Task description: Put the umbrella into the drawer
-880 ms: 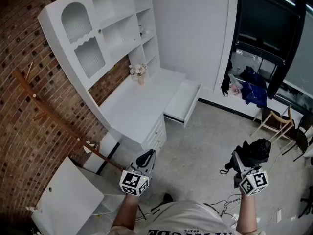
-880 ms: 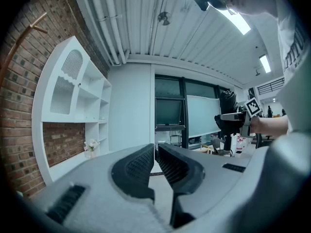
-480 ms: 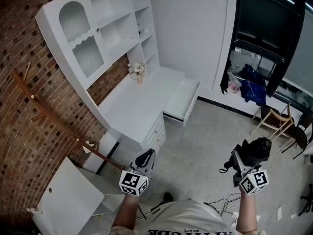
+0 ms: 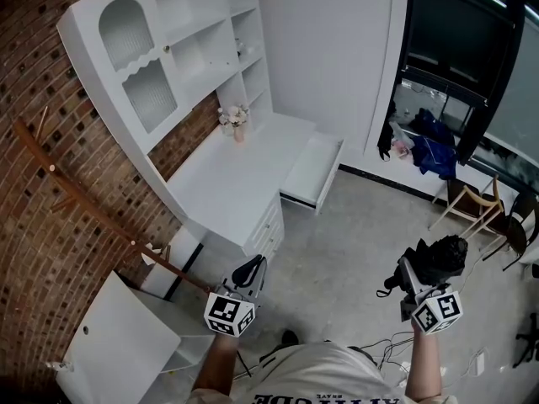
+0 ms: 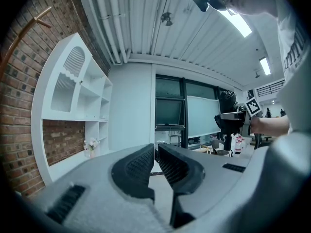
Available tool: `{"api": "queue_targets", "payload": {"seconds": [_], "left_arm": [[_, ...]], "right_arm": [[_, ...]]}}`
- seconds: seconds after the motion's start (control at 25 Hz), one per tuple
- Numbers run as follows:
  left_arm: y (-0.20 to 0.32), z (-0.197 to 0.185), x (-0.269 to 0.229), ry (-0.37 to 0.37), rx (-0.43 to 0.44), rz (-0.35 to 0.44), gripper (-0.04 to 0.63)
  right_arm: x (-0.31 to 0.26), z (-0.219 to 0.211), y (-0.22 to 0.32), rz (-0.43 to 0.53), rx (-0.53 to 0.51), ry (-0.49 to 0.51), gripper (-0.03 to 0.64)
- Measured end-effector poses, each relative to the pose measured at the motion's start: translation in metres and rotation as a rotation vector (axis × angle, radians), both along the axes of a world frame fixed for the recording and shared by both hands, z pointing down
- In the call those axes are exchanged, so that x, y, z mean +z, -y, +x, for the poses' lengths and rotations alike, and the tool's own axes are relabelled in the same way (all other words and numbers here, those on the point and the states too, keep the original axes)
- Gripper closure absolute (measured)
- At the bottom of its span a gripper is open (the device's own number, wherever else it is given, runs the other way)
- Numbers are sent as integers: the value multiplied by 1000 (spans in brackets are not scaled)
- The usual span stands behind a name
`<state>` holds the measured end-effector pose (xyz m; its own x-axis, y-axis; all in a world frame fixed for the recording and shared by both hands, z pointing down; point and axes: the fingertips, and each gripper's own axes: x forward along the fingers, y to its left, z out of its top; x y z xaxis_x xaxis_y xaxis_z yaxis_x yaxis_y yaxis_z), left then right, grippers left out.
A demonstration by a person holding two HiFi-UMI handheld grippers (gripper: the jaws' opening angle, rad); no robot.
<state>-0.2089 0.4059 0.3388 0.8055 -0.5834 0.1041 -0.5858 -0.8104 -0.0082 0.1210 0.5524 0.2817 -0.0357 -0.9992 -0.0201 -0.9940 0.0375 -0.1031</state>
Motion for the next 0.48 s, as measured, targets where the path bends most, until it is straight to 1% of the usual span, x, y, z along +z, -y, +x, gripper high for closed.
{"api": "queue_targets", "payload": {"seconds": [0.48], "left_arm": [[24,-22,11,10,45,-15,566]], "right_arm": [[11,-34,19,-15,26,19,351]]}}
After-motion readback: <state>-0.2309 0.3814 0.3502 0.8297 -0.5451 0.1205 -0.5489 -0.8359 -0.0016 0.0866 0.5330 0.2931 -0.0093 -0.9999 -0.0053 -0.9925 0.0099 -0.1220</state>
